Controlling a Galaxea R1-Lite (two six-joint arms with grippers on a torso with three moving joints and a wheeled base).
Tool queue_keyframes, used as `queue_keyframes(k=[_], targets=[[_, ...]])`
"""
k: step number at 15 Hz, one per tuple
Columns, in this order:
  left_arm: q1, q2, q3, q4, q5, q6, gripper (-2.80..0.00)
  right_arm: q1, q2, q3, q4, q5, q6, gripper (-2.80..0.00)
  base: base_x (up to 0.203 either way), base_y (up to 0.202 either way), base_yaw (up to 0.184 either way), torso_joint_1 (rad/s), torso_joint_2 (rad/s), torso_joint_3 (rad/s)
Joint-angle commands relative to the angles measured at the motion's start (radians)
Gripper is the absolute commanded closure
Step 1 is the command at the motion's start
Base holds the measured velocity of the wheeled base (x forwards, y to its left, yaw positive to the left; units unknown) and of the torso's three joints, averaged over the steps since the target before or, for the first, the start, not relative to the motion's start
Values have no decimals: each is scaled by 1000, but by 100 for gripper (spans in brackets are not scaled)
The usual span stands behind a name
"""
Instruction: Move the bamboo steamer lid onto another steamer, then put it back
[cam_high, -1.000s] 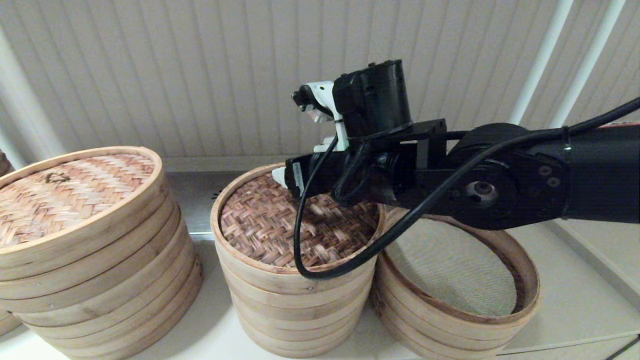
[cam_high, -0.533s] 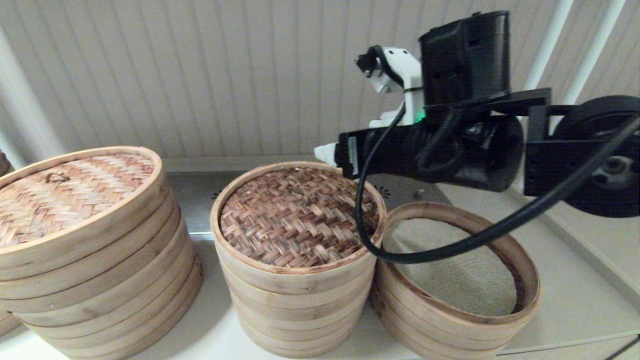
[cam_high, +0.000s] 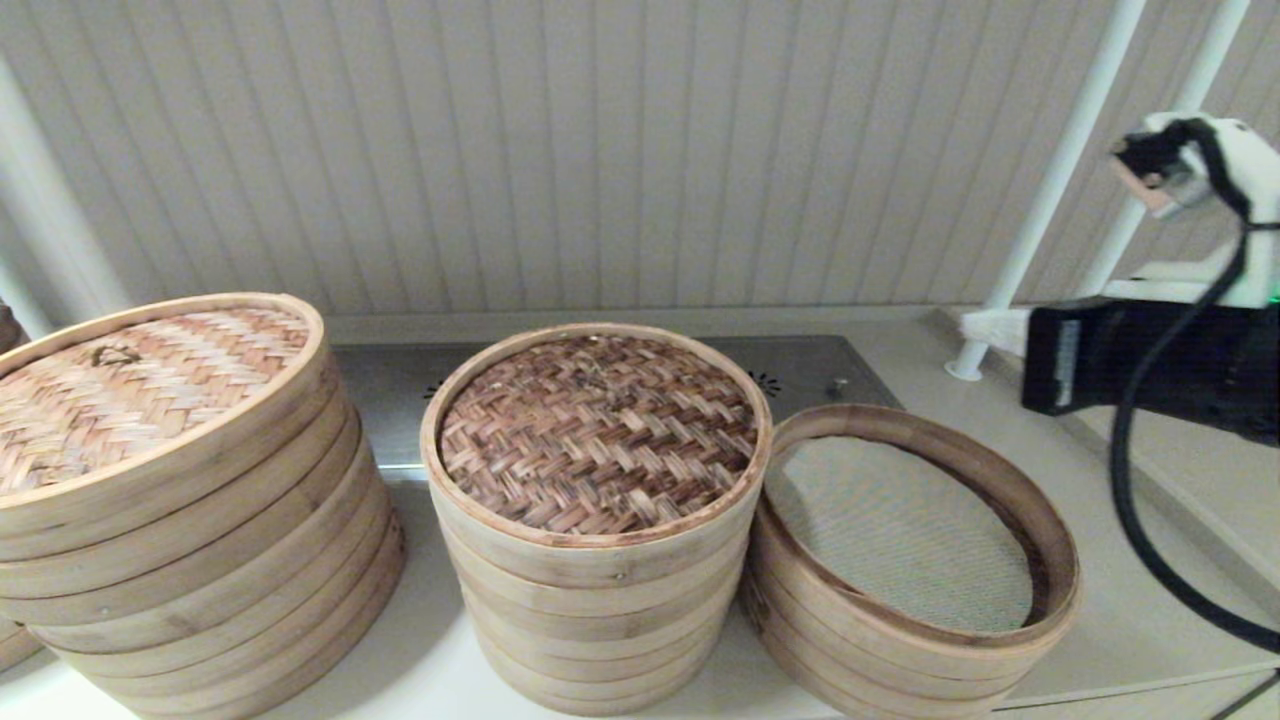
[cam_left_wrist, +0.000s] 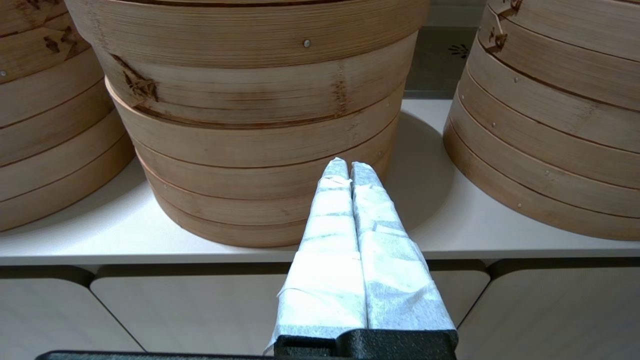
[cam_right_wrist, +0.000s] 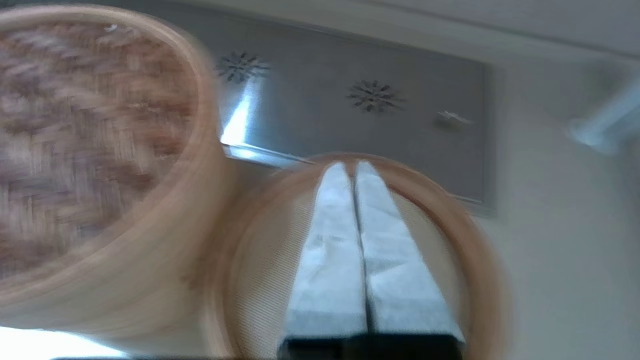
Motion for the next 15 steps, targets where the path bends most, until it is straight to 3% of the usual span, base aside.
queue_keyframes(k=[1,7,10,13,15], targets=[[0,0,0,0,1,0,0,-117,-221,130,2,-1,-18,0,0,0,0,0,0,0],[0,0,0,0,1,0,0,-260,-577,445,61,-13,-29,0,0,0,0,0,0,0],[0,0,0,0,1,0,0,-292,-716,551,134,-16,-21,0,0,0,0,0,0,0],[0,0,0,0,1,0,0,-391,-818,648,146,-11,-23,0,0,0,0,0,0,0],[0,0,0,1,1,0,0,-403,-865,704,144,-3,-22,0,0,0,0,0,0,0]])
